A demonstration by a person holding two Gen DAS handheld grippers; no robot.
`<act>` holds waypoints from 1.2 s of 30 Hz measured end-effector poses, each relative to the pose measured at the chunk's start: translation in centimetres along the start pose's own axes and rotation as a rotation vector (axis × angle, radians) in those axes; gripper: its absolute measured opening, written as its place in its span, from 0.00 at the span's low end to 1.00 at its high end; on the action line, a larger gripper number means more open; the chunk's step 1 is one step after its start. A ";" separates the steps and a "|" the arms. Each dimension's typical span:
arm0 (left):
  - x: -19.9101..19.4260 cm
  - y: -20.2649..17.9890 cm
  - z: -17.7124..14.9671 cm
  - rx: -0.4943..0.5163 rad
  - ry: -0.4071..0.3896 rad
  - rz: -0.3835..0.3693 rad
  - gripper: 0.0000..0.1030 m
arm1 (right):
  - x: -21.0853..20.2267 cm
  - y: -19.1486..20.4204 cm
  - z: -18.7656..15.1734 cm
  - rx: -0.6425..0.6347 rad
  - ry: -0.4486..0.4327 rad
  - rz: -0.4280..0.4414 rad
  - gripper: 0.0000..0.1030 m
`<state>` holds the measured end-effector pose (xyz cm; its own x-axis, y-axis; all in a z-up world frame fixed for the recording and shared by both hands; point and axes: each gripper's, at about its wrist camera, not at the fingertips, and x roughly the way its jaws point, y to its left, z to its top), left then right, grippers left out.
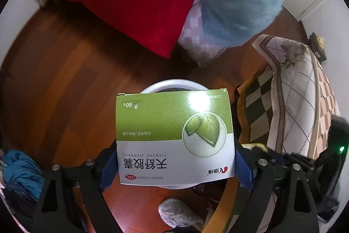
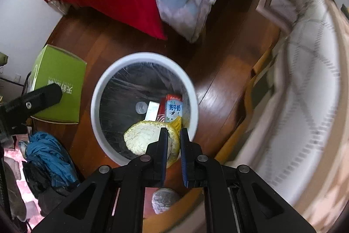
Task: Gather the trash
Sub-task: 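Carry the orange peel and green box with both tools over the bin, then open both tools to drop the peel and green box into the bin, then move both open tools back over the table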
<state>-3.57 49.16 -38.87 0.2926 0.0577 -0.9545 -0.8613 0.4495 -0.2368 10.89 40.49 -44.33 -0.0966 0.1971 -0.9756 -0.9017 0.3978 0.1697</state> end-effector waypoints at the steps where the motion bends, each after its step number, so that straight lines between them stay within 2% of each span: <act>1: 0.9 0.4 0.3 -0.012 0.018 -0.014 0.87 | 0.9 0.3 0.0 0.003 0.011 -0.003 0.11; 6: 3.4 1.9 0.9 -0.076 0.070 -0.074 0.87 | 3.7 0.0 0.5 0.023 0.040 0.012 0.11; 9: 3.5 3.3 1.0 -0.097 0.084 -0.086 0.88 | 4.3 0.0 0.8 0.037 0.045 0.032 0.11; 11: 3.0 4.0 1.0 -0.106 0.079 -0.084 0.95 | 4.8 0.2 1.0 0.041 0.050 0.045 0.13; 12: 2.5 4.3 0.8 -0.112 0.065 -0.082 0.99 | 4.9 0.3 1.0 0.042 0.061 0.046 0.18; 13: 2.0 4.6 0.9 -0.121 0.049 -0.080 0.99 | 5.0 0.3 1.0 0.045 0.067 0.048 0.26; 15: 0.8 5.1 0.8 -0.131 0.016 -0.063 0.99 | 4.8 0.6 0.9 0.049 0.057 0.044 0.78; 19: -2.1 5.9 -0.1 -0.139 -0.057 -0.002 0.99 | 3.6 1.6 0.5 0.025 0.028 0.017 0.91; 20: -2.9 6.0 -0.6 -0.133 -0.078 0.026 0.99 | 3.2 1.9 0.3 0.015 0.024 0.008 0.99; 27: -6.8 5.0 -4.5 -0.060 -0.175 0.178 0.99 | -0.3 3.6 -2.0 -0.046 -0.037 -0.043 1.00; 36: -11.3 3.2 -9.2 -0.024 -0.252 0.259 0.99 | -7.7 3.8 -6.0 -0.063 -0.152 -0.063 1.00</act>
<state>-13.40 41.73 -30.52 0.1545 0.3862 -0.9094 -0.9289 0.3702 -0.0006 5.69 35.15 -37.02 0.0214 0.3087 -0.9509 -0.9289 0.3579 0.0953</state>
